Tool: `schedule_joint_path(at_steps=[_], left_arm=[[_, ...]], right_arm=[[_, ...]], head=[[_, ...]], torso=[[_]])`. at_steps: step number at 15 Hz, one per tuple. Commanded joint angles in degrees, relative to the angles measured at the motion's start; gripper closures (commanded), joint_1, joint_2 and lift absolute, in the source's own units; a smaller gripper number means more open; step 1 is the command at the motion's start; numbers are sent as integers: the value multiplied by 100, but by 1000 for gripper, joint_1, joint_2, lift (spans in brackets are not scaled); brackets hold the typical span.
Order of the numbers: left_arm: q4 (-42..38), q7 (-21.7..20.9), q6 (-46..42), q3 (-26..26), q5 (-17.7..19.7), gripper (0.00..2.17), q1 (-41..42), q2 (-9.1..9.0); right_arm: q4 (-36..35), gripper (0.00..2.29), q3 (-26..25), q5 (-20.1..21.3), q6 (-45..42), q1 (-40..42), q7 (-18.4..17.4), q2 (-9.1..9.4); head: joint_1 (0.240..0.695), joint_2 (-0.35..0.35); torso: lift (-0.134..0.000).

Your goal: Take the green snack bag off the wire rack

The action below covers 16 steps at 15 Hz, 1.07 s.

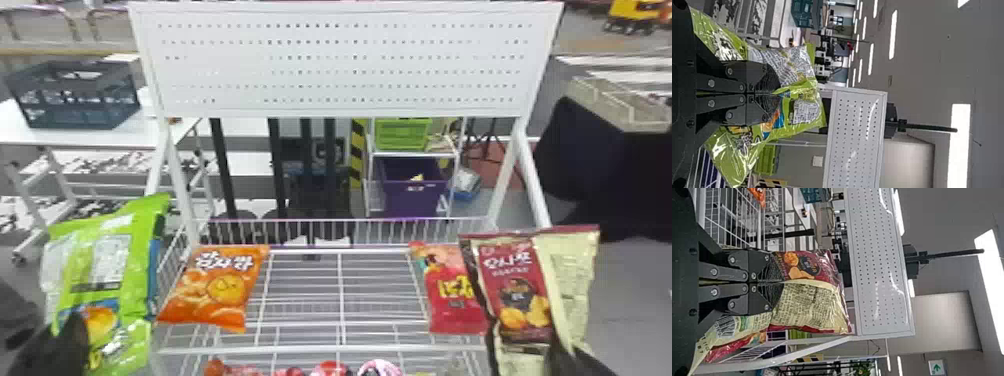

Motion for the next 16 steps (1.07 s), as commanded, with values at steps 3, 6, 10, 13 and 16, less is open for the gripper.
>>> schedule_joint_path(at_steps=[3, 6, 10, 13, 16], left_arm=[[52, 25, 0, 0, 22, 2135, -61, 0], [69, 96, 17, 0, 13, 2135, -114, 0], [87, 105, 0, -9, 4, 2135, -105, -9], [87, 96, -70, -18, -5, 2135, -52, -26], [87, 105, -123, -27, -22, 2135, -17, -26]], right_arm=[[35, 2236, 2, 4, 0, -18, 0, 1], [52, 2236, 2, 4, 0, -35, 0, 1], [79, 2236, 2, 4, 0, -53, 0, -8], [79, 2236, 2, -5, 0, -53, 0, -17], [79, 2236, 2, -5, 0, -53, 0, -34]], head=[[499, 0], [499, 0], [499, 0], [499, 0], [499, 0]], torso=[[0], [0], [0], [0], [0]])
